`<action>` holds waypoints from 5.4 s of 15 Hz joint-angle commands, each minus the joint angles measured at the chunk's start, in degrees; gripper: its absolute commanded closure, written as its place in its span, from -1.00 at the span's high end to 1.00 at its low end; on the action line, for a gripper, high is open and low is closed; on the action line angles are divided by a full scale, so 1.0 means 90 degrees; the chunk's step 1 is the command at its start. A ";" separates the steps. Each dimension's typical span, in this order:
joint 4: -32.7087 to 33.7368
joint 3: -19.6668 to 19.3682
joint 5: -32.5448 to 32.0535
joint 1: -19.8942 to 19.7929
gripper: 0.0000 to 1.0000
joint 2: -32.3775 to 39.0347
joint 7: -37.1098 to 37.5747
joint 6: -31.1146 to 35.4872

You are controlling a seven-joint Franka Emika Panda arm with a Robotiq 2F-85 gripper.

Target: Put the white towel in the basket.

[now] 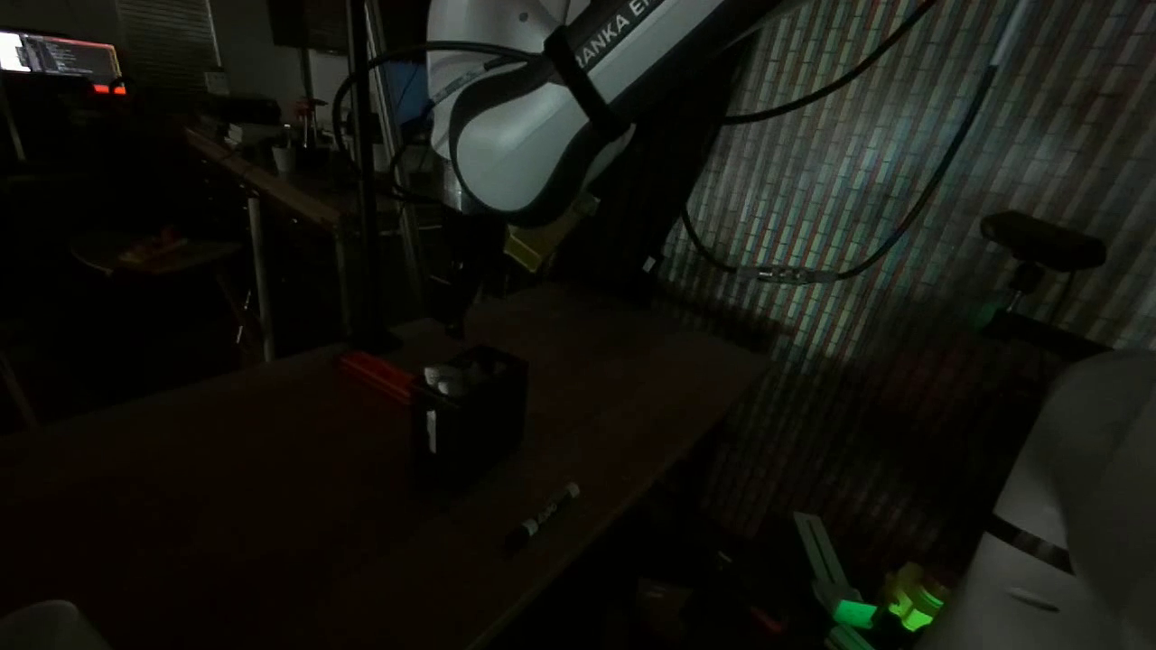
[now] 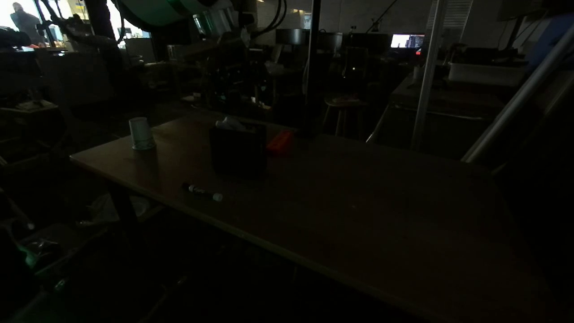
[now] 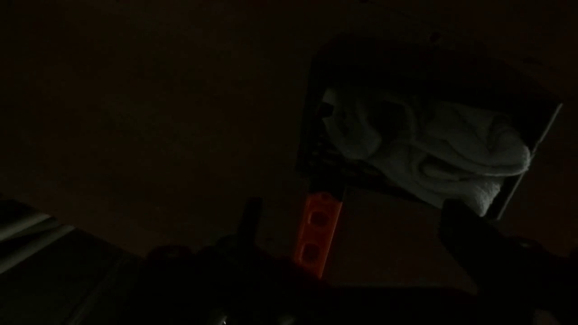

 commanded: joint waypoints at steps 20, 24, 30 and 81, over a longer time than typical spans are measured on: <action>0.0076 0.0493 0.1070 0.0042 -1.00 0.0276 0.0232 -0.0118; 0.0229 0.0506 0.1114 0.0065 -1.00 0.0549 0.0236 -0.0125; 0.0547 0.0496 0.1397 0.0065 -1.00 0.1119 0.0112 -0.0092; 0.1227 0.0214 0.2347 -0.0448 -1.00 0.2131 -0.0749 -0.0467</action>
